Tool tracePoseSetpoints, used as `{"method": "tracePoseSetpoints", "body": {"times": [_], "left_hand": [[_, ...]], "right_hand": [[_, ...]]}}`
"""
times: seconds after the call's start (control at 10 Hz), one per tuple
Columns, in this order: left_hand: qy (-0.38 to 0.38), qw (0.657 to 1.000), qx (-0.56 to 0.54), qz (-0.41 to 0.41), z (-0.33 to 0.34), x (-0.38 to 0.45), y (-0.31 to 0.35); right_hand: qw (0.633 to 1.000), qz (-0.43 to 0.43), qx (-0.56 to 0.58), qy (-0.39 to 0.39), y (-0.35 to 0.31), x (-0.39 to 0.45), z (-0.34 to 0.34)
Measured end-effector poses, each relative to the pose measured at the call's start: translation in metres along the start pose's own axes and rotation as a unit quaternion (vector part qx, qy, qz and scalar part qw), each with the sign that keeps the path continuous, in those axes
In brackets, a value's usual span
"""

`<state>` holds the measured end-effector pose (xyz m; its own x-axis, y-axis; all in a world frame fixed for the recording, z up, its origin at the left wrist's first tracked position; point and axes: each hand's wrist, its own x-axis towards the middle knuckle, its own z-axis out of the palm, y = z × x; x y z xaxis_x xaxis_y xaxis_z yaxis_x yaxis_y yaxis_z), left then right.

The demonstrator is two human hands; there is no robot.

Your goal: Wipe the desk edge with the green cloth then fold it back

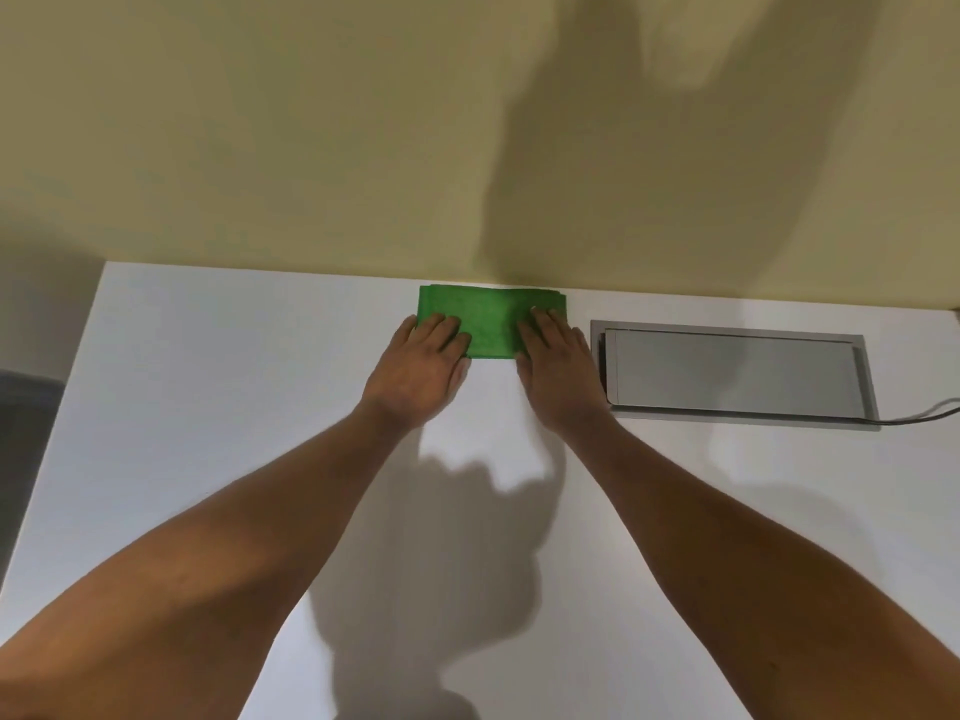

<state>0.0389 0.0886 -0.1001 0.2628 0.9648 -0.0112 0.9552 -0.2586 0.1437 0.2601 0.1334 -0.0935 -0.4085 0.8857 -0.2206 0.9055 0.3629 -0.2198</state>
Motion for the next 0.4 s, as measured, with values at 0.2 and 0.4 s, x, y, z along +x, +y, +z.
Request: {"method": "tracePoseSetpoints", "body": {"times": [0.2,0.4], "left_hand": [[-0.086,0.996,0.021,-0.006,-0.026,-0.001,0.009],[0.028,0.998,0.058,-0.028,-0.073,-0.021,0.018]], "right_hand": [[0.999,0.001,0.029,0.026,-0.011,-0.006,-0.024],[0.989,-0.037,0.06,0.132,-0.047,-0.024,-0.067]]}}
